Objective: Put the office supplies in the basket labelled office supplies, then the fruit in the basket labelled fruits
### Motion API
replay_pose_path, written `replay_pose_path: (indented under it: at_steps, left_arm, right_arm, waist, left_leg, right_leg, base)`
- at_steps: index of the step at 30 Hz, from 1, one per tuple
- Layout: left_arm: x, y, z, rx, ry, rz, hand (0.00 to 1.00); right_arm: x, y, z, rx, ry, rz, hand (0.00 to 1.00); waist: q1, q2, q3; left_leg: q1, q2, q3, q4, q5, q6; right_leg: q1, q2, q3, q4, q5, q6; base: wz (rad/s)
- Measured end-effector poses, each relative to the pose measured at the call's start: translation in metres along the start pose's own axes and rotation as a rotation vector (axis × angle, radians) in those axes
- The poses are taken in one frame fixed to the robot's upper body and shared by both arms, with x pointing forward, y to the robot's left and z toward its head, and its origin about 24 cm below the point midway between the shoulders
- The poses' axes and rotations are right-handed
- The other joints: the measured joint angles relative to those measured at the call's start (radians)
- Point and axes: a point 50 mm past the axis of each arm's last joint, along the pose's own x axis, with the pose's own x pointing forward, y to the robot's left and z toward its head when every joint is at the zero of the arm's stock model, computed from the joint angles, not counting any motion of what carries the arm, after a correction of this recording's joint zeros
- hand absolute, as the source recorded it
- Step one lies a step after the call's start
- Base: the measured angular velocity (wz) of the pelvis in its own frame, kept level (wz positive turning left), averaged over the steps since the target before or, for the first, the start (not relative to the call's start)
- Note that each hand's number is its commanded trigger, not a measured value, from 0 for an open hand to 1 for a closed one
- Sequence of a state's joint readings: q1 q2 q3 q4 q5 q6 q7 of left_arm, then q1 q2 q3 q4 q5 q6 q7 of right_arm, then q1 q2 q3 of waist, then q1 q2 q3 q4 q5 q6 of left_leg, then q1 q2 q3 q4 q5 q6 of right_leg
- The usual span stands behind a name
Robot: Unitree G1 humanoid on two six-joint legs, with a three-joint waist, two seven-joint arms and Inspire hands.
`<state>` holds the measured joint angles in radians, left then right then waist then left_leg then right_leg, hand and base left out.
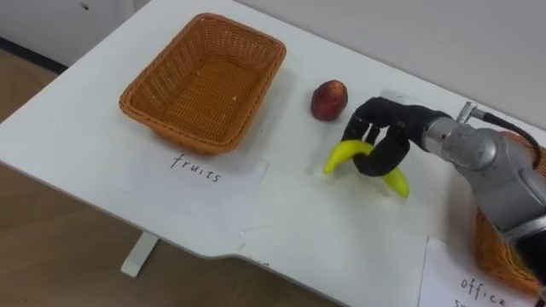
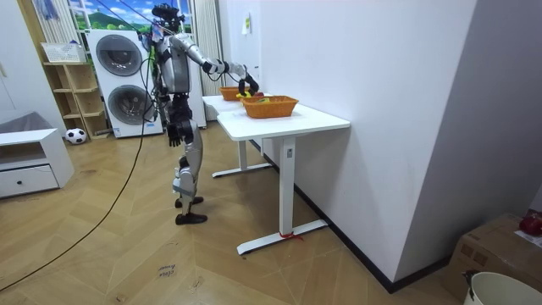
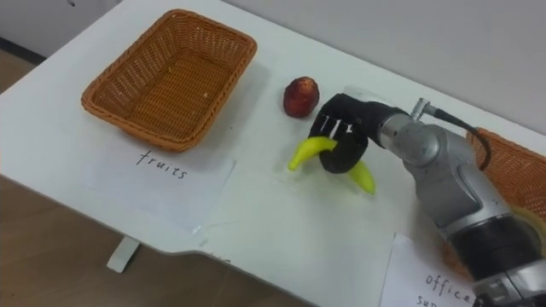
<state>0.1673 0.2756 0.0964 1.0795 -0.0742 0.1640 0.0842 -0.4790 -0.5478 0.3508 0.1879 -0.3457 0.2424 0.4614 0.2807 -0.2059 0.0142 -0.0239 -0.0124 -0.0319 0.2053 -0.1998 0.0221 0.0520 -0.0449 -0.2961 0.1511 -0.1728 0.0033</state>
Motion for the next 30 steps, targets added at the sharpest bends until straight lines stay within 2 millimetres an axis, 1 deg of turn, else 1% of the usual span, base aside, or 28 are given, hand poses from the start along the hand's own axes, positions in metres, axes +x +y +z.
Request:
replay_pose_path:
  at_steps: [3,5,6,7,11,14,18,21,26,28,30]
  left_arm:
    - [0.0,0.0,-0.001,0.001,0.004,0.002,0.0]
    - [0.0,0.0,-0.004,0.001,0.01,0.005,0.0]
    - [-0.001,0.0,-0.007,0.002,0.017,0.013,0.0]
    - [-0.001,0.0,-0.008,0.002,0.02,0.015,0.0]
    - [-0.001,-0.003,-0.01,-0.01,0.025,0.011,0.0]
    - [-0.001,-0.005,-0.011,-0.019,0.025,0.008,0.0]
    - [-0.001,-0.005,-0.012,-0.02,0.03,0.007,0.0]
    - [-0.002,-0.008,-0.013,-0.022,0.035,-0.001,0.0]
    - [-0.002,-0.008,-0.013,-0.018,0.037,0.001,0.0]
    - [-0.002,-0.008,-0.013,-0.017,0.033,0.001,0.0]
    - [-0.003,-0.007,-0.015,-0.011,0.028,0.003,0.0]
  right_arm:
    - [0.001,-0.008,0.007,0.0,-0.027,-0.019,1.0]
    - [0.001,-0.009,0.009,0.02,-0.042,-0.02,1.0]
    - [0.001,-0.008,0.01,0.026,-0.046,-0.018,1.0]
    - [0.001,-0.009,0.011,0.026,-0.048,-0.02,1.0]
    - [0.001,-0.016,0.014,0.055,-0.07,-0.061,1.0]
    - [0.001,-0.018,0.015,0.061,-0.075,-0.086,1.0]
    - [0.005,-0.014,0.021,0.086,-0.098,-0.1,1.0]
    - [0.007,-0.011,0.025,0.1,-0.112,-0.109,1.0]
    - [0.007,-0.011,0.026,0.102,-0.113,-0.123,1.0]
    - [0.007,-0.011,0.027,0.106,-0.113,-0.129,1.0]
    - [0.009,-0.011,0.03,0.119,-0.119,-0.14,1.0]
  waist:
    - [0.001,0.001,0.0002]
    - [0.001,0.003,0.0018]
    - [0.002,0.007,-0.0019]
    - [0.0,0.003,-0.0071]
    - [-0.002,0.01,-0.0031]
    - [0.0,0.013,-0.0022]
    - [0.001,0.015,-0.0021]
    - [0.008,0.022,-0.0025]
    - [0.018,0.025,-0.0018]
    - [0.027,0.025,-0.0019]
    - [0.029,0.025,-0.002]
  left_leg:
    - [0.003,0.0,-0.001,0.0,0.0,0.0]
    - [0.014,0.0,-0.002,-0.001,0.0,0.0]
    - [0.018,0.0,-0.003,-0.003,0.0,0.0]
    - [0.018,0.0,-0.002,-0.003,0.0,0.0]
    - [0.02,-0.001,-0.006,-0.001,0.0,0.0]
    - [0.029,-0.001,-0.011,-0.008,0.0,0.0]
    - [0.035,-0.002,-0.012,-0.007,0.0,0.0]
    - [0.036,-0.001,-0.014,-0.005,0.0,0.0]
    - [0.035,-0.001,-0.024,-0.005,0.0,0.0]
    - [0.035,-0.001,-0.027,-0.006,0.0,0.0]
    - [0.034,-0.002,-0.036,-0.006,0.0,0.0]
  right_leg:
    - [0.005,0.0,-0.006,0.0,0.0,0.0]
    - [0.017,0.001,-0.007,0.0,0.0,0.0]
    - [0.019,0.001,-0.008,0.0,0.0,0.0]
    - [0.019,0.001,-0.008,0.0,0.0,0.0]
    - [0.03,-0.003,-0.019,0.0,0.0,0.0]
    - [0.04,-0.004,-0.03,0.002,-0.001,0.001]
    - [0.045,-0.004,-0.03,0.002,-0.001,0.001]
    - [0.045,-0.006,-0.031,0.002,-0.001,0.001]
    - [0.049,-0.008,-0.04,0.002,-0.002,0.004]
    - [0.05,-0.007,-0.046,0.002,-0.002,0.004]
    - [0.054,-0.007,-0.065,0.003,-0.002,0.004]
  base:
    - [0.0]
    - [0.04]
    - [0.0]
    - [0.0]
    - [0.05]
    - [0.06]
    - [0.0]
    - [0.0]
    - [0.04]
    - [0.09]
    - [0.13]
